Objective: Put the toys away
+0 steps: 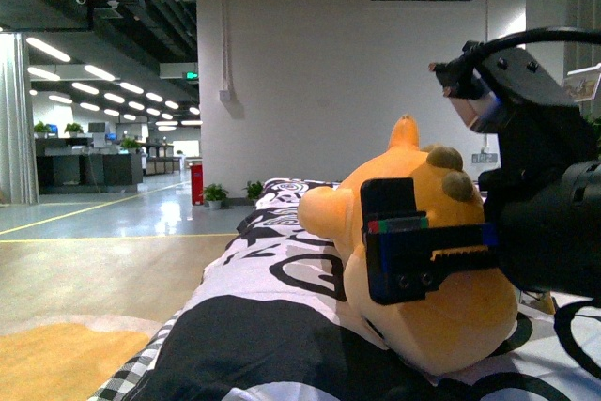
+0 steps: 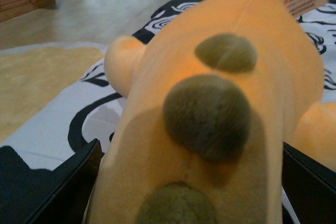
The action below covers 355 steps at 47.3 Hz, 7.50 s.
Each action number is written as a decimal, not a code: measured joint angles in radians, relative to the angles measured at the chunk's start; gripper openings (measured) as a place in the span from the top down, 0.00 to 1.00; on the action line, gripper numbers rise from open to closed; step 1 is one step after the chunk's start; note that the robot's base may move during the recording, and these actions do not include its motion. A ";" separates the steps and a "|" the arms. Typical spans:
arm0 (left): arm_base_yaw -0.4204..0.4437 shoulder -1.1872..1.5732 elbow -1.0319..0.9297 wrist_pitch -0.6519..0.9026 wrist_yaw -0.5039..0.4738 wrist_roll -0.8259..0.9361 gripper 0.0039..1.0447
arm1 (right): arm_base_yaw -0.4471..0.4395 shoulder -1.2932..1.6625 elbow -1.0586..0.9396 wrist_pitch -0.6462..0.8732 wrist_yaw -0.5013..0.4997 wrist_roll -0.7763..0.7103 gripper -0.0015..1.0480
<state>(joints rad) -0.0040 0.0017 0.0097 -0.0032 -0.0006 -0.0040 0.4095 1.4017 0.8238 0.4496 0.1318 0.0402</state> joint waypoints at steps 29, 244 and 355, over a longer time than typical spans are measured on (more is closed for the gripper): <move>0.000 0.000 0.000 0.000 0.000 0.000 0.06 | -0.003 0.060 0.007 0.053 0.079 0.016 0.27; 0.001 -0.001 0.000 0.000 0.000 0.000 0.06 | -0.486 -1.350 -0.809 -0.272 -0.472 0.103 0.93; 0.002 -0.001 0.000 0.000 0.001 0.000 0.06 | -0.486 -1.350 -0.809 -0.273 -0.472 0.102 0.93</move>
<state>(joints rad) -0.0025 0.0006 0.0097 -0.0032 0.0002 -0.0040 -0.0769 0.0513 0.0147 0.1768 -0.3397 0.1421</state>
